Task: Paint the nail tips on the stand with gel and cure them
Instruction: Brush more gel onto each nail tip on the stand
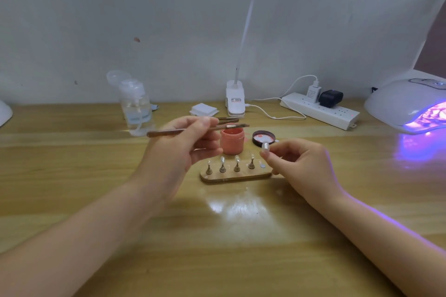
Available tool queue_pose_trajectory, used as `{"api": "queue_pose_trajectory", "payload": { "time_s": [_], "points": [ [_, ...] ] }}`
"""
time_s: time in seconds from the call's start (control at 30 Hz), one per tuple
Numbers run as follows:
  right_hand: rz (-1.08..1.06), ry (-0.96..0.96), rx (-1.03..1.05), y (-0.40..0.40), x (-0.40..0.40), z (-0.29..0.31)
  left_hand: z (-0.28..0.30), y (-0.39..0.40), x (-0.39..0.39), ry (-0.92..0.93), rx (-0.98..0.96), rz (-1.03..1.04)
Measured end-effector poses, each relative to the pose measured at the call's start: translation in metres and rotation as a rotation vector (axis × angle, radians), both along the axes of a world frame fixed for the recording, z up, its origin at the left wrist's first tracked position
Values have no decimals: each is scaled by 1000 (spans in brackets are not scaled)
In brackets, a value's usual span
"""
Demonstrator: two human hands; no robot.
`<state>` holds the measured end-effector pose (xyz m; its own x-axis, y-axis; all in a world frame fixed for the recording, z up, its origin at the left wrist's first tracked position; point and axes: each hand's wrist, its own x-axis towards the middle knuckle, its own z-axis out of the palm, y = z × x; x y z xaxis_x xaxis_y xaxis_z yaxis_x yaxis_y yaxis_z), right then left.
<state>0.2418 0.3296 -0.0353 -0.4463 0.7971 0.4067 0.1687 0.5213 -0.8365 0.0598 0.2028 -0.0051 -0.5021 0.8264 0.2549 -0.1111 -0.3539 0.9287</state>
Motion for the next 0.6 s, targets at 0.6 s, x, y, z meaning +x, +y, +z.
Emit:
{"api": "queue_pose_trajectory", "payload": {
  "time_s": [0.6],
  "points": [
    [112, 110, 13, -11, -3, -6, -35, -22, 32, 638, 142, 111]
  ]
}}
